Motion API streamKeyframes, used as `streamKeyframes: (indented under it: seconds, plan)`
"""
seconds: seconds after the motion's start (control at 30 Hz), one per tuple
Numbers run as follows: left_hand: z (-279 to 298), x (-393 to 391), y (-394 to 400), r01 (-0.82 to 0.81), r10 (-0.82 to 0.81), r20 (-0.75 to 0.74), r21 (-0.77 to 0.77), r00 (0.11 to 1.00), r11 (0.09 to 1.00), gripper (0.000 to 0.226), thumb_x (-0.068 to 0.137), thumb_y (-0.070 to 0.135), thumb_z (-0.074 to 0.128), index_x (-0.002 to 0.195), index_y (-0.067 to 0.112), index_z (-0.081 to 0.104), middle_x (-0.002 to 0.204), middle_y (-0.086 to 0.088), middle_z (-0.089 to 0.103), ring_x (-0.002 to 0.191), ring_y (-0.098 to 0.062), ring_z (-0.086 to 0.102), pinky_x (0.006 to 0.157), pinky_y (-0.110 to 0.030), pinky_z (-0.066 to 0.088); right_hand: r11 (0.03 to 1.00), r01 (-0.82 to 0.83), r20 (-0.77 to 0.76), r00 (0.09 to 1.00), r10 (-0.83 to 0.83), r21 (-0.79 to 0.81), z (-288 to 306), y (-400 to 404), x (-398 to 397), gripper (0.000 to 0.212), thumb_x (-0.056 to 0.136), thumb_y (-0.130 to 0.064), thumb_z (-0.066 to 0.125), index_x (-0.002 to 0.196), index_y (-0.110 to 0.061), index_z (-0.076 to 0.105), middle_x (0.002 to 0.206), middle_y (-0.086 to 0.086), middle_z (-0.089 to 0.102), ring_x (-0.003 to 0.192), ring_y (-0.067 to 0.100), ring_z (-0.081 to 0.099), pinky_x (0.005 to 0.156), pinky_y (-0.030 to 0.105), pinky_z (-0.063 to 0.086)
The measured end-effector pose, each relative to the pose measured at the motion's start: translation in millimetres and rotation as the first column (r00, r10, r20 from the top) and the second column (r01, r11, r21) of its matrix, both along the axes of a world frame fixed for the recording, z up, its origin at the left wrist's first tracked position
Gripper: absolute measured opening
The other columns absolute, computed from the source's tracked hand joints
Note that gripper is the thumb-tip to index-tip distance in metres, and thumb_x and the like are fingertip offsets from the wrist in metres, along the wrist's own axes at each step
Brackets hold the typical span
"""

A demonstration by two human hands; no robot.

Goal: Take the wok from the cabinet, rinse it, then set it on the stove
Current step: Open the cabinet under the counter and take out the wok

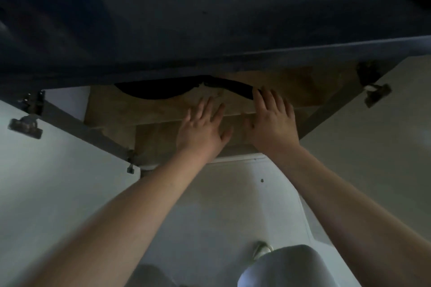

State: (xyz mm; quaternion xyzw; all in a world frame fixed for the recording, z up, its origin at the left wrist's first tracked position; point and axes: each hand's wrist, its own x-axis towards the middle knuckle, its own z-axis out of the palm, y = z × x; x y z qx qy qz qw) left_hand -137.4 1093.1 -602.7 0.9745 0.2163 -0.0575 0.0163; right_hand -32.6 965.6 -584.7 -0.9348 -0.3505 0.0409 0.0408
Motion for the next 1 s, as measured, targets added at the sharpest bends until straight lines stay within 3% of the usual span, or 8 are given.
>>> streamKeyframes:
  seconds: [0.43,0.5,0.6,0.73,0.8,0.87,0.93,1.0]
  plan:
    - [-80,53,36,-0.048,0.043,0.187,0.021,0.981,0.999,0.060,0.097,0.051,0.023,0.150,0.024,0.027,0.157,-0.006,0.024,0.143,-0.026,0.021,0.111,-0.041,0.021,0.978,-0.168,0.284,0.950,0.128,0.121,-41,59,62,0.057,0.098,-0.051,0.031,0.140,-0.014,0.043,0.137,0.013,0.052,0.125,0.034,0.048,0.106,0.049,0.033]
    - [-90,58,39,-0.037,0.032,0.235,0.019,0.971,0.999,0.058,0.096,0.048,0.025,0.148,0.023,0.032,0.153,-0.005,0.031,0.138,-0.027,0.030,0.108,-0.040,0.027,0.982,-0.166,0.283,0.950,0.134,0.091,-43,60,63,0.054,0.098,-0.053,0.030,0.131,-0.015,0.051,0.108,0.010,0.062,0.096,0.030,0.059,0.086,0.040,0.044]
    - [-101,63,44,-0.004,-0.014,0.304,0.058,0.953,0.998,0.055,0.094,0.047,0.026,0.139,0.021,0.044,0.140,-0.006,0.049,0.123,-0.026,0.045,0.098,-0.038,0.039,0.986,-0.129,0.224,0.969,0.104,0.102,-43,62,66,0.050,0.097,-0.057,0.032,0.104,-0.017,0.059,0.067,0.001,0.051,0.057,0.017,0.050,0.054,0.027,0.038]
    - [-107,66,44,-0.017,0.025,0.387,-0.024,0.922,1.000,0.047,0.096,0.042,0.029,0.127,0.018,0.056,0.125,-0.006,0.059,0.113,-0.025,0.052,0.091,-0.034,0.042,0.989,-0.093,0.180,0.981,0.071,0.113,-41,65,70,0.051,0.095,-0.060,0.034,0.114,-0.020,0.060,0.071,-0.001,0.053,0.059,0.014,0.050,0.050,0.027,0.038]
    - [-102,65,44,-0.051,0.142,0.388,-0.234,0.911,0.971,0.045,0.100,0.039,0.026,0.127,0.018,0.055,0.126,-0.006,0.058,0.112,-0.024,0.053,0.091,-0.033,0.042,0.991,-0.066,0.129,0.990,0.051,0.113,-40,66,69,0.056,0.094,-0.063,0.035,0.124,-0.021,0.057,0.082,0.001,0.056,0.061,0.012,0.046,0.054,0.027,0.041]
    - [-101,66,49,-0.076,0.285,0.301,-0.554,0.910,0.829,0.047,0.101,0.040,0.021,0.131,0.020,0.051,0.132,-0.006,0.054,0.115,-0.025,0.051,0.097,-0.034,0.040,0.992,-0.047,0.085,0.996,0.037,0.116,-39,67,66,0.058,0.093,-0.064,0.036,0.127,-0.022,0.057,0.089,0.003,0.058,0.062,0.012,0.045,0.058,0.027,0.044]
    - [-102,66,52,-0.050,0.481,0.220,-0.873,0.849,0.486,0.053,0.098,0.051,0.020,0.129,0.025,0.055,0.132,-0.001,0.056,0.115,-0.021,0.052,0.105,-0.036,0.037,0.992,-0.043,0.049,0.998,0.037,0.122,-36,67,59,0.058,0.093,-0.064,0.037,0.126,-0.022,0.057,0.096,0.005,0.061,0.067,0.014,0.048,0.064,0.029,0.049]
    - [-99,65,51,0.053,0.636,0.152,-0.984,0.757,0.171,0.056,0.098,0.058,0.023,0.122,0.023,0.059,0.122,0.001,0.063,0.111,-0.014,0.057,0.105,-0.032,0.038,0.993,-0.044,0.026,0.999,0.041,0.111,-35,67,50,0.057,0.093,-0.063,0.037,0.126,-0.021,0.056,0.099,0.006,0.061,0.070,0.015,0.049,0.069,0.030,0.049]
